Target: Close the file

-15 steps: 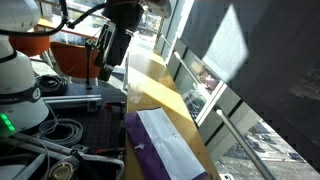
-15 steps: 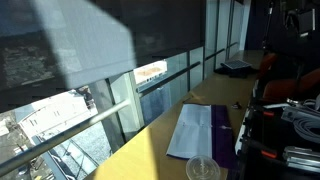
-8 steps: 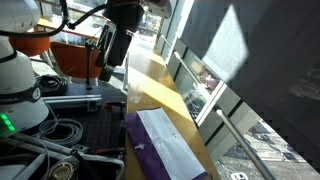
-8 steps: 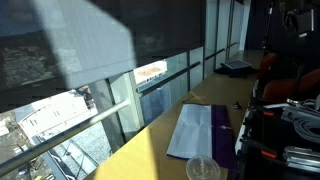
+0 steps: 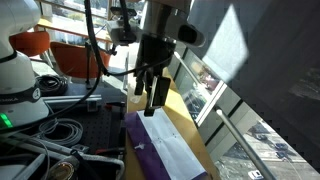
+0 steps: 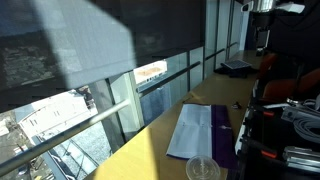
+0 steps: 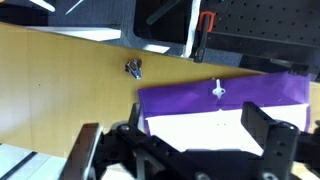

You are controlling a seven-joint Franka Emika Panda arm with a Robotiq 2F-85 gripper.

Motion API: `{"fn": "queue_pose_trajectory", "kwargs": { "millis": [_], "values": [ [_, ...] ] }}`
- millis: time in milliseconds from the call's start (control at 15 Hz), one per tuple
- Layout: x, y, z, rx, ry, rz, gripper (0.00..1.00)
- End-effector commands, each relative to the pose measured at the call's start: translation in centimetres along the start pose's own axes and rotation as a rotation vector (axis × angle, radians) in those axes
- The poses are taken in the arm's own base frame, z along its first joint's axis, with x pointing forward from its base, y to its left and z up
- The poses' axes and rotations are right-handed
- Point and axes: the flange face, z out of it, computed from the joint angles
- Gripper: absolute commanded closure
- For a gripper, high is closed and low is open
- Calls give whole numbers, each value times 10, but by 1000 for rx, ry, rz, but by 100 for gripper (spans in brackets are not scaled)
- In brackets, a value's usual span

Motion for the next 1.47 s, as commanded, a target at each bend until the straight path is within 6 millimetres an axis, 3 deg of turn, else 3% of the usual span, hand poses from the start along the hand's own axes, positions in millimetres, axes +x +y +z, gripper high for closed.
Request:
{"fn": "queue_pose_trajectory", "kwargs": {
  "millis": [0, 400, 733, 1067, 1400],
  "values": [
    [55, 39, 29, 67, 61, 23, 0],
    [149, 57, 75, 63, 115, 115, 0],
    [201, 81, 135, 18, 88, 184, 0],
    [235, 120, 188, 29, 59, 239, 0],
    [252, 126, 240, 101, 16, 224, 0]
  ]
}}
